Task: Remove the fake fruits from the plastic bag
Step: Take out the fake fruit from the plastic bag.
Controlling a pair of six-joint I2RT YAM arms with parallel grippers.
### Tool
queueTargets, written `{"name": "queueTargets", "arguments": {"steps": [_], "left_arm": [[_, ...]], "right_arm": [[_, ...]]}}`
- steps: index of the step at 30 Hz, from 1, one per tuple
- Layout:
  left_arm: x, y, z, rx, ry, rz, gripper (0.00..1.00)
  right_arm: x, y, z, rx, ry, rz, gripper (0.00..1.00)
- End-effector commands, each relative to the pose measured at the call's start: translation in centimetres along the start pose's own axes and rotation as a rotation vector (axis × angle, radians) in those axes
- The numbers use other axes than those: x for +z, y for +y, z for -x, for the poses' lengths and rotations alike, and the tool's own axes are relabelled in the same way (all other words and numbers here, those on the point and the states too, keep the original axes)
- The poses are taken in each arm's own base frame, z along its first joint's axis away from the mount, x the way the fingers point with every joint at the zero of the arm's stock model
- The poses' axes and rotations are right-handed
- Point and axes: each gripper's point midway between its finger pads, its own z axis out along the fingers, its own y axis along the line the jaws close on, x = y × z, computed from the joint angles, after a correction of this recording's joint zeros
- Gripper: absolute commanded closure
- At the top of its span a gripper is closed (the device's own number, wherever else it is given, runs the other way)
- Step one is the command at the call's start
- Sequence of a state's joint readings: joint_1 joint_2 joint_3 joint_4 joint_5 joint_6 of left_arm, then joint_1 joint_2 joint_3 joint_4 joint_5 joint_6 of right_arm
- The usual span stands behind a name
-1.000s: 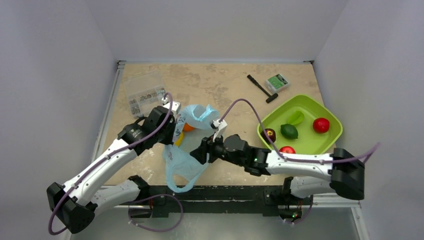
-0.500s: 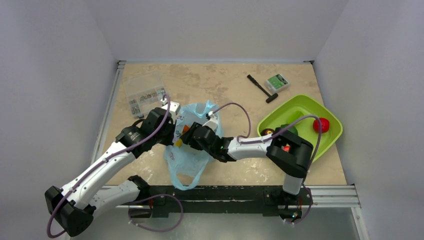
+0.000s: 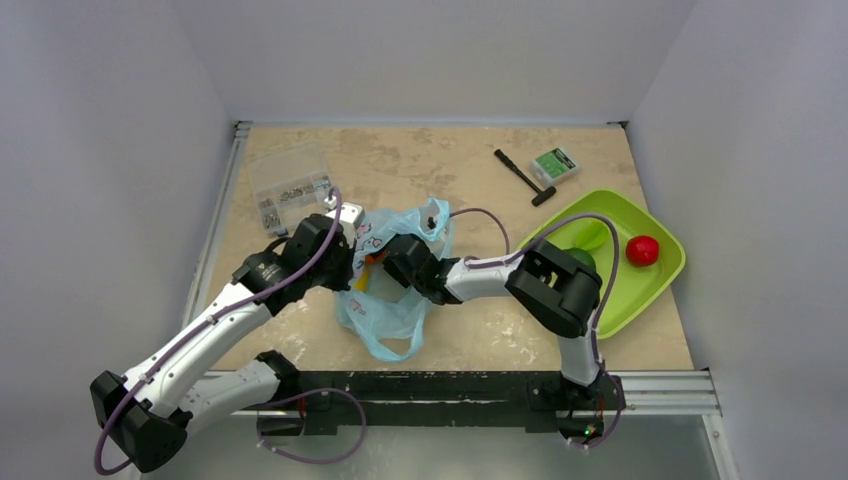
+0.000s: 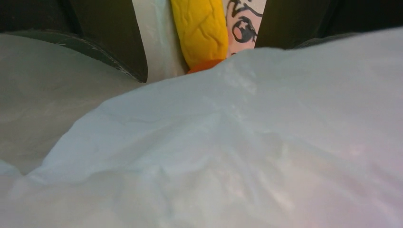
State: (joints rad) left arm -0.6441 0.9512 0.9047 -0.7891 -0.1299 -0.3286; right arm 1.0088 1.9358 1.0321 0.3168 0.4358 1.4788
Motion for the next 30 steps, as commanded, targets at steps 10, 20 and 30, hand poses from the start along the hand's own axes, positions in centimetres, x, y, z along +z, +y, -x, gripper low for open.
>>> {"name": "queueTargets", "arguments": {"steps": [10,20,30], "left_arm": [[0.2,-0.7,0.6,0.016,-0.019,-0.033,1.0],[-0.3,1.1,0.9,0.003,-0.046,0.067,1.0],[1.1,1.5,1.6,0.067,-0.123,0.077,1.0]], "right_arm": [[5.1,3.1,-0.4,0.04,-0.073,0.038,0.34],[2.2,4.0,3.1,-0.081,-0.129,0.098,0.99],[-3.7,2.2,5.0,-0.274,-0.106,0.133,1.0]]}}
